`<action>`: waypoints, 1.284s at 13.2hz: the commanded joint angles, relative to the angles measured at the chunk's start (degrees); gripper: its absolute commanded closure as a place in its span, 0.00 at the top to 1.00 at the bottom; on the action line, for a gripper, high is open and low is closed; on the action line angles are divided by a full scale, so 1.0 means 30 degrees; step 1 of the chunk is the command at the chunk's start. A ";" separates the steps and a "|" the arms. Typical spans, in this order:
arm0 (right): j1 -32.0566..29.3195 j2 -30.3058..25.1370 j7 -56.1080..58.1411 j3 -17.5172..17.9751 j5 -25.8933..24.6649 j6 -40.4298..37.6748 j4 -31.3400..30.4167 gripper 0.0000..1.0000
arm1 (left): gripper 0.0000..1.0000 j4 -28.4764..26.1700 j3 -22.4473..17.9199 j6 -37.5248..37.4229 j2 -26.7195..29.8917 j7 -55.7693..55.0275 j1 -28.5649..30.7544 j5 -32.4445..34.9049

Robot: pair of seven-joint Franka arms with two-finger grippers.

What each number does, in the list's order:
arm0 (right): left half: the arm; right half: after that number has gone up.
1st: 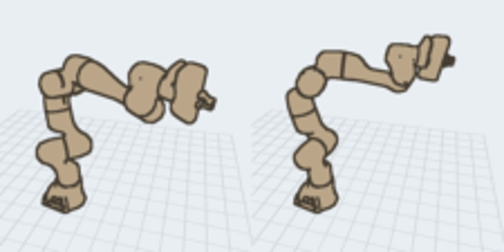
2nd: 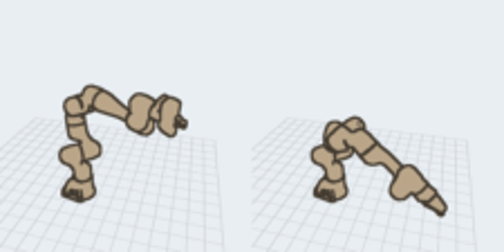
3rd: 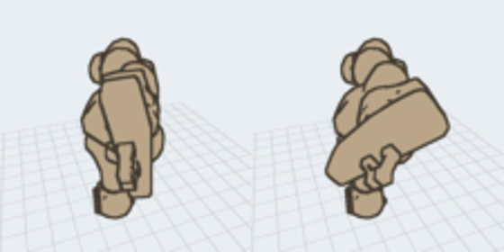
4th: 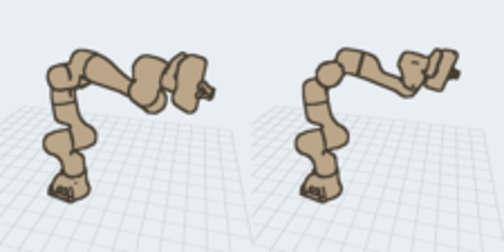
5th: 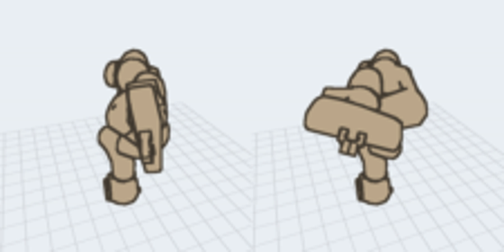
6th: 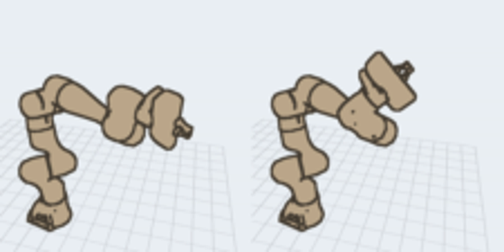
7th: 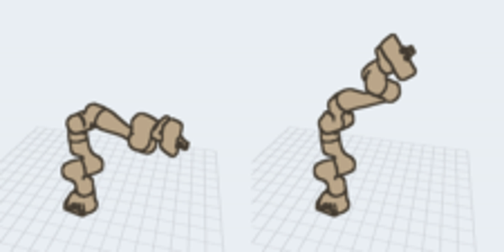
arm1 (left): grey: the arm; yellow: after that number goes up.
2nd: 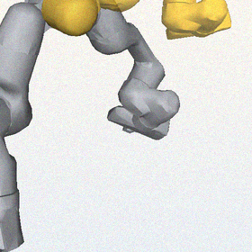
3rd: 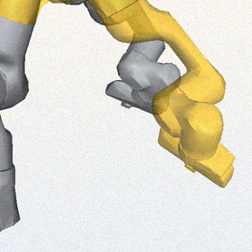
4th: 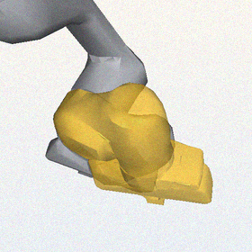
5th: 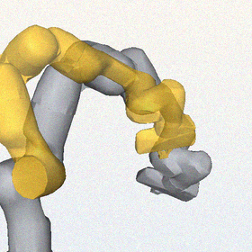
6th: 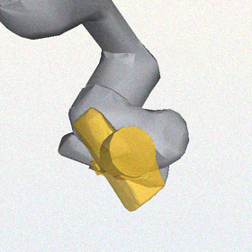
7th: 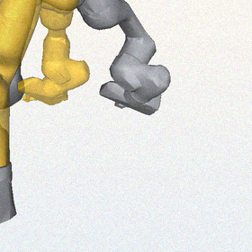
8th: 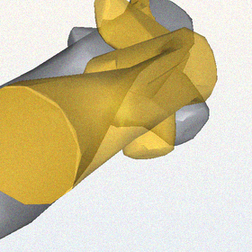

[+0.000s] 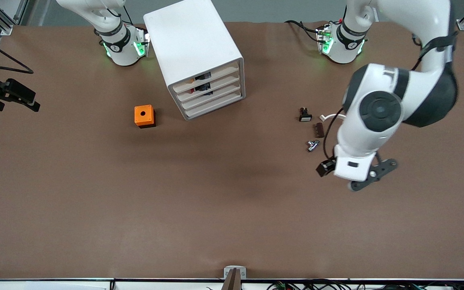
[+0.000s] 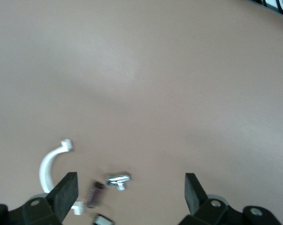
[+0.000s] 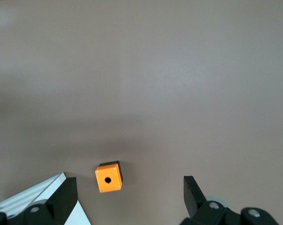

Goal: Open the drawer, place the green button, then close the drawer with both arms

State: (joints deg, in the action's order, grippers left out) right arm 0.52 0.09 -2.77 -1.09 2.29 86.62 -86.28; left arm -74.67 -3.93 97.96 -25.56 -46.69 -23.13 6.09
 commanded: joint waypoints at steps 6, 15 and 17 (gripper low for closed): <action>-0.0438 -0.0117 0.0016 0.0215 0.0000 -0.0279 -0.0010 1.00 | 1.00 -0.0452 0.0371 -0.2884 0.3304 0.6537 0.4074 -0.0009; -0.0351 -0.0117 0.0016 0.0157 -0.0029 -0.0279 -0.0010 1.00 | 1.00 -0.0598 0.0371 -0.4761 0.5559 1.0492 0.5016 -0.0184; -0.0438 -0.0117 0.0016 0.0157 0.0000 -0.0279 -0.0010 1.00 | 1.00 -0.1356 0.0254 -0.4761 0.6350 1.1662 0.5219 -0.0739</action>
State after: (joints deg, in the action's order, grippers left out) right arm -0.15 0.09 -2.77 -1.11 2.29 86.25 -86.32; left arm -75.35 -3.40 83.94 -9.98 -15.19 -8.53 5.42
